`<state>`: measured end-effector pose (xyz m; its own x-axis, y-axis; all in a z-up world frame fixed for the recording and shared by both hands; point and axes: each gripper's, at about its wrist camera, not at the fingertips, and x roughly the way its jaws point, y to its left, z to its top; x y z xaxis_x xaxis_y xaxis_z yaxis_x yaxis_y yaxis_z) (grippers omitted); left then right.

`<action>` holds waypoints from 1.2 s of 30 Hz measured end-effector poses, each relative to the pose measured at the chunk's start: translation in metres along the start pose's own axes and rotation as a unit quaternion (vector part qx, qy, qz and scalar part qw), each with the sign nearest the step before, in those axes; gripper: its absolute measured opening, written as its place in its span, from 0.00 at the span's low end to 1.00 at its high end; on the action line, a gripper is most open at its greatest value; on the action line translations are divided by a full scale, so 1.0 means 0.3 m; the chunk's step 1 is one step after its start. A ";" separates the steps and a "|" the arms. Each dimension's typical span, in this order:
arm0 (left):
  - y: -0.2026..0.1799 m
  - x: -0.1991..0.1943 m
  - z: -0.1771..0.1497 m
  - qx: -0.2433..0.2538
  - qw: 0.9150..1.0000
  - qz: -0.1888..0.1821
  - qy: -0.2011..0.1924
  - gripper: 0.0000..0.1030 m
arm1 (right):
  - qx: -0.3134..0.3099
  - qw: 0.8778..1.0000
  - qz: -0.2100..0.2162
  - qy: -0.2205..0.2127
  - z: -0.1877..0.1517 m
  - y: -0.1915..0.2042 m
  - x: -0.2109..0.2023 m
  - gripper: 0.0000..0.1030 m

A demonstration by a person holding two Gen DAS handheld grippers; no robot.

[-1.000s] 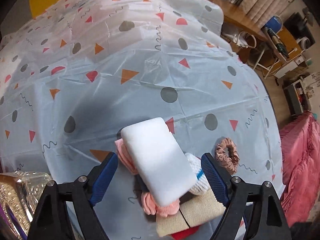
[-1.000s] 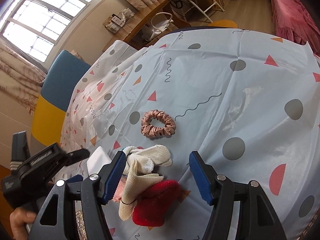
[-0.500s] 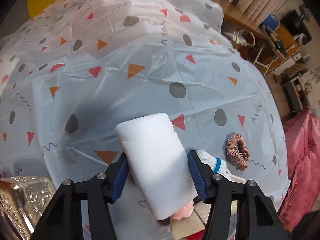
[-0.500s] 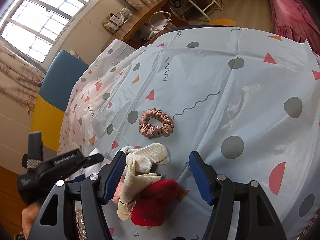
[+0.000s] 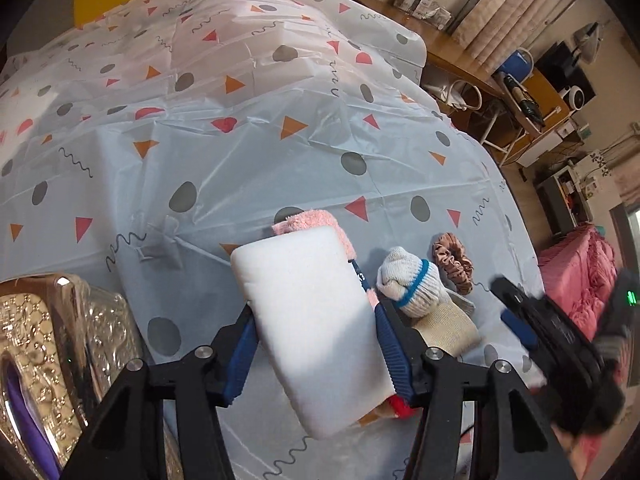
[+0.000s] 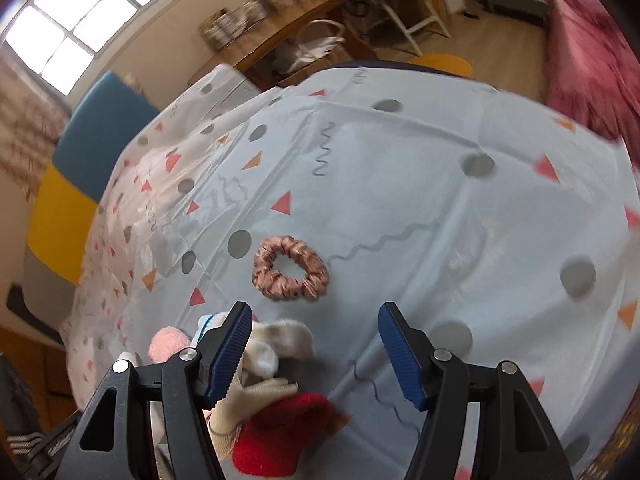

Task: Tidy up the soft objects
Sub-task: 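Carry the white block toward the tray with left while right grasps the brown satin scrunchie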

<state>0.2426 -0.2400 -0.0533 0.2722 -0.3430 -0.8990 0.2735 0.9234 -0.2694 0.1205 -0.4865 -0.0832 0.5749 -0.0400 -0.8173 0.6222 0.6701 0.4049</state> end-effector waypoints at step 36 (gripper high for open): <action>0.466 -0.625 0.110 -0.079 0.981 0.061 -0.168 0.56 | -0.219 0.969 -0.117 0.007 -0.017 0.136 0.232 0.24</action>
<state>0.2603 -0.0523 0.0888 0.5899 -0.2416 -0.7705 0.0803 0.9670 -0.2418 0.1831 -0.4580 -0.1256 0.4366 -0.2199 -0.8724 0.4465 0.8948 -0.0020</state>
